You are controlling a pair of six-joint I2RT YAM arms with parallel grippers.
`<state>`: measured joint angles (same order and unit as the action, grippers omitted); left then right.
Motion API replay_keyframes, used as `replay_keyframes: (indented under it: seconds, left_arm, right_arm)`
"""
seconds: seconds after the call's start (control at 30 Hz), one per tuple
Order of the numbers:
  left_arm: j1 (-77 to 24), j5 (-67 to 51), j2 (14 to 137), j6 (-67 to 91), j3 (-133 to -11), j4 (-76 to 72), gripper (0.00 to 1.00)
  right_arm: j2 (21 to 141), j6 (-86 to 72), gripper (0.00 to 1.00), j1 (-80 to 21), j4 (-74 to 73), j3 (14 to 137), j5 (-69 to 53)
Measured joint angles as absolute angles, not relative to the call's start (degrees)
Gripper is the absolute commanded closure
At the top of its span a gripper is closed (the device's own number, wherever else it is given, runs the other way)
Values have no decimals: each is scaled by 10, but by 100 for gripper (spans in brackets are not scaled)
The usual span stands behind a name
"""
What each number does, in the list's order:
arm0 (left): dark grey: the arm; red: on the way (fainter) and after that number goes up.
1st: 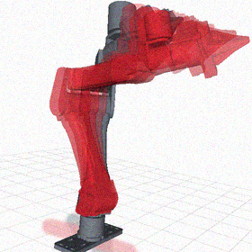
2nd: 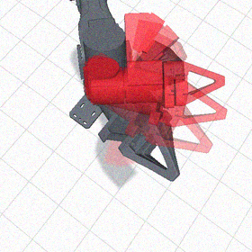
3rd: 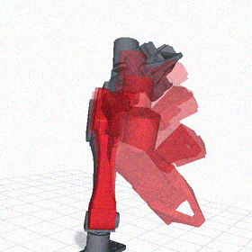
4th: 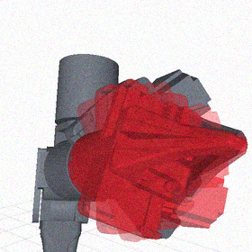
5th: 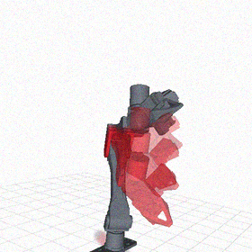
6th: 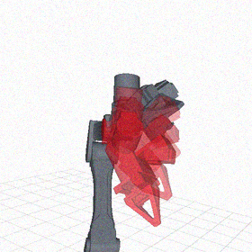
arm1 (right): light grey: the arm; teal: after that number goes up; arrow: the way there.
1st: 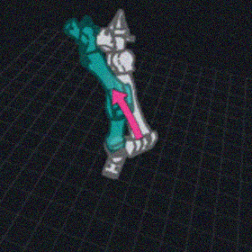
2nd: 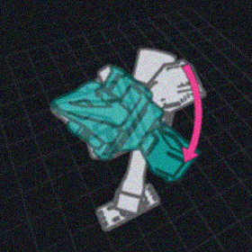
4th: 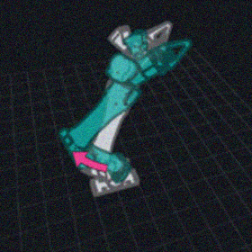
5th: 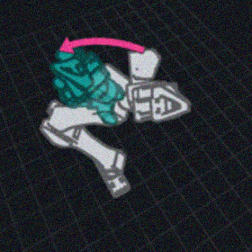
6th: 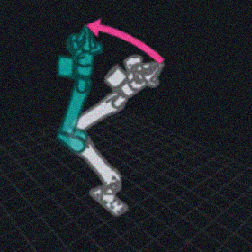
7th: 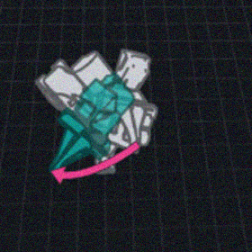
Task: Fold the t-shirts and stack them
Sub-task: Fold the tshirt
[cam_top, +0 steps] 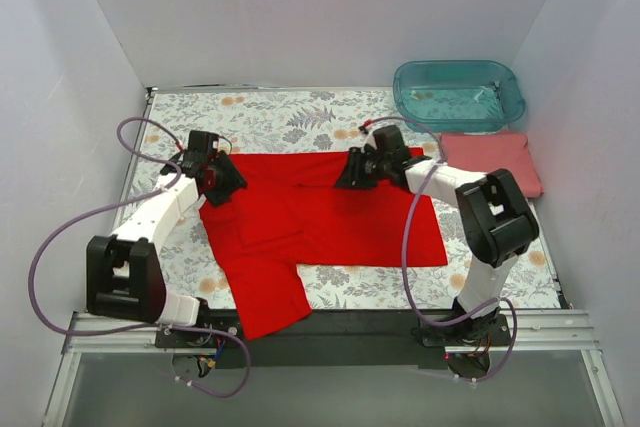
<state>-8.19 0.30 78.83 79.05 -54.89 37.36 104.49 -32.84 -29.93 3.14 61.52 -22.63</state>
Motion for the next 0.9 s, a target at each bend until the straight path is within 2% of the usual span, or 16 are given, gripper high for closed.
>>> replay_keyframes:
  seconds: [0.17,0.4,0.73,0.9]
  left_arm:
    - [-80,11,923,782,-632,318,51]
    - [-80,16,1079,775,-711,283,52]
    - [-78,22,1157,773,-807,282,52]
    - [-77,13,1188,778,-854,282,48]
  right_arm:
    - [1010,-248,59,-182,4,615,-170]
    - [1034,-206,60,-78,-18,618,-138]
    - [1138,-214,60,-24,-13,701,-163]
    - [1167,-223,59,-15,-11,742,-169]
